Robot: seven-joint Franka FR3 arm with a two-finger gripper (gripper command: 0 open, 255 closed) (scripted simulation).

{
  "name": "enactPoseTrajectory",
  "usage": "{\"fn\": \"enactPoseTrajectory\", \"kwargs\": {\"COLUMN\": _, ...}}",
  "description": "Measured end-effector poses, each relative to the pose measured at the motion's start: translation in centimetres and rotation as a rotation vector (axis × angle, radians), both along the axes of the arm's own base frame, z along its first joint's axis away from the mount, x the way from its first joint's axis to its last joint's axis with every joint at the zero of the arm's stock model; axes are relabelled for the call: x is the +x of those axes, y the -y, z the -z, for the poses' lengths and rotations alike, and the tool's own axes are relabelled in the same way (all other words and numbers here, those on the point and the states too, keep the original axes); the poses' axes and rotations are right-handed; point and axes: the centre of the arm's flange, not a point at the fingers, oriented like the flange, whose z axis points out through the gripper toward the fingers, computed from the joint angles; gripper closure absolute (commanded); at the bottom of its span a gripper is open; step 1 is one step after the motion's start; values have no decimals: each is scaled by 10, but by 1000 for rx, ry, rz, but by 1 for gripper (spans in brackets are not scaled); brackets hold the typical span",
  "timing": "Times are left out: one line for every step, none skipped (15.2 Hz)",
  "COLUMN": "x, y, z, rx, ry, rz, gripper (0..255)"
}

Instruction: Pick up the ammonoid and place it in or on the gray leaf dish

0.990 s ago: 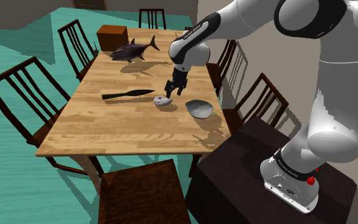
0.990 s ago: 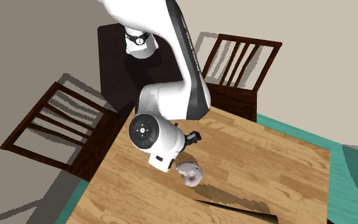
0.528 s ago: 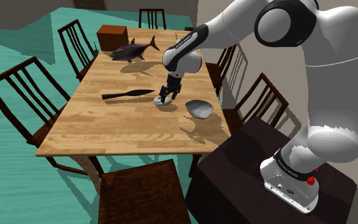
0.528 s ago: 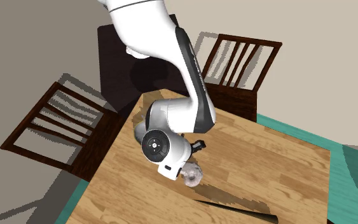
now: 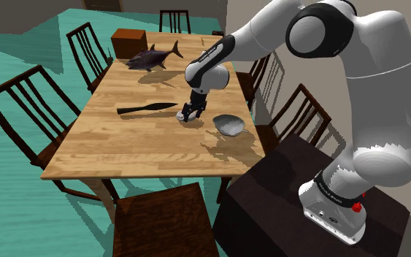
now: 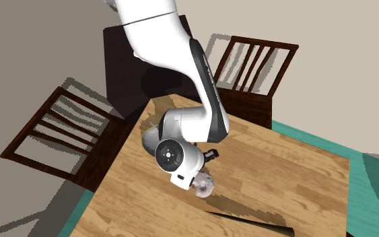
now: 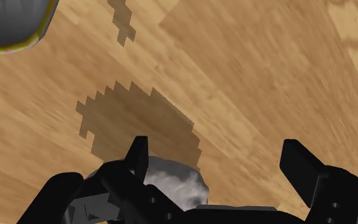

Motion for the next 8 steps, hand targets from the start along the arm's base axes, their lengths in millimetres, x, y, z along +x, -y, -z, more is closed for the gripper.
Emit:
{"fn": "enactPoseTrajectory", "kwargs": {"x": 0, "y": 0, "z": 0, "rx": 0, "ry": 0, "rz": 0, "gripper": 0}}
{"fn": "enactPoseTrajectory", "kwargs": {"x": 0, "y": 0, "z": 0, "rx": 0, "ry": 0, "rz": 0, "gripper": 0}}
{"fn": "enactPoseTrajectory", "kwargs": {"x": 0, "y": 0, "z": 0, "rx": 0, "ry": 0, "rz": 0, "gripper": 255}}
{"fn": "enactPoseTrajectory", "kwargs": {"x": 0, "y": 0, "z": 0, "rx": 0, "ry": 0, "rz": 0, "gripper": 255}}
{"fn": "enactPoseTrajectory", "kwargs": {"x": 0, "y": 0, "z": 0, "rx": 0, "ry": 0, "rz": 0, "gripper": 255}}
{"fn": "enactPoseTrajectory", "kwargs": {"x": 0, "y": 0, "z": 0, "rx": 0, "ry": 0, "rz": 0, "gripper": 255}}
{"fn": "enactPoseTrajectory", "kwargs": {"x": 0, "y": 0, "z": 0, "rx": 0, "ry": 0, "rz": 0, "gripper": 255}}
{"fn": "enactPoseTrajectory", "kwargs": {"x": 0, "y": 0, "z": 0, "rx": 0, "ry": 0, "rz": 0, "gripper": 255}}
